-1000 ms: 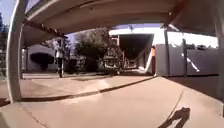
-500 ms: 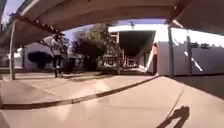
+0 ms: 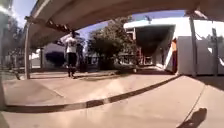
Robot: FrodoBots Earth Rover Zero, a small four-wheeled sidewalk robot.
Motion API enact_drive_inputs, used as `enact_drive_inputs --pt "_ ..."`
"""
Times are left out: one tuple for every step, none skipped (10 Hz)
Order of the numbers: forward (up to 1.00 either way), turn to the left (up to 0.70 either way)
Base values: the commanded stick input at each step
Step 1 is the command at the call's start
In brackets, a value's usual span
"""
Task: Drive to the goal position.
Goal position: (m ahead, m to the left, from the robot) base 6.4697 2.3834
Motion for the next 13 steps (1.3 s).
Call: enact_drive_inputs --pt "0.7 0.0" --pt "0.7 0.0" --pt "0.7 0.0" --pt "0.7 0.0" --pt "0.7 0.0" --pt "0.7 0.01" --pt "0.7 0.09" --pt "0.7 0.32" --pt "0.7 0.35" --pt "0.7 0.35" --pt "0.7 0.35" --pt "0.7 0.35" --pt "0.7 0.35"
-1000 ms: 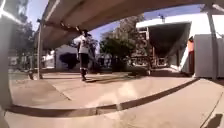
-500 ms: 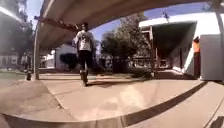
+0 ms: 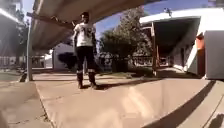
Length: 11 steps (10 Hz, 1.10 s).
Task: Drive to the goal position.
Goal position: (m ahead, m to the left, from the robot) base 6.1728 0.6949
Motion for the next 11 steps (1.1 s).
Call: enact_drive_inputs --pt "0.7 0.35" --pt "0.7 0.35" --pt "0.7 0.35" --pt "0.7 0.35" --pt "0.7 0.35" --pt "0.7 0.35" --pt "0.7 0.35" --pt "0.7 0.35" --pt "0.7 0.35" --pt "0.7 0.35" --pt "0.7 0.3"
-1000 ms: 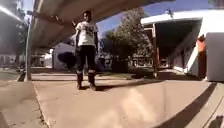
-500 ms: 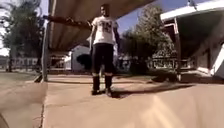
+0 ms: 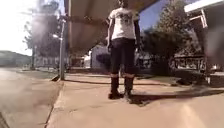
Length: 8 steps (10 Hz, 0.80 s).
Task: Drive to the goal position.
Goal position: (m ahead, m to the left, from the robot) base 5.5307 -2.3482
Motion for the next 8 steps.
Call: enact_drive_inputs --pt "0.7 0.0" --pt "0.7 0.0" --pt "0.7 0.0" --pt "0.7 0.0" --pt "0.7 0.0" --pt "0.7 0.0" --pt "0.7 0.0" --pt "0.7 0.0"
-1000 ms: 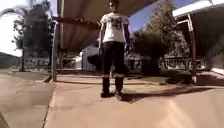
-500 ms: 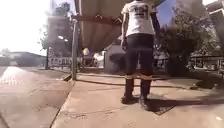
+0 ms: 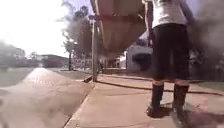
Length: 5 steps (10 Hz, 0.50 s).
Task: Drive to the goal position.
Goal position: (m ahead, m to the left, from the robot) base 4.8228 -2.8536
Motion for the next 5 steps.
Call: enact_drive_inputs --pt "0.7 0.0" --pt "0.7 0.0" --pt "0.7 0.0" --pt "0.7 0.0" --pt "0.7 0.0"
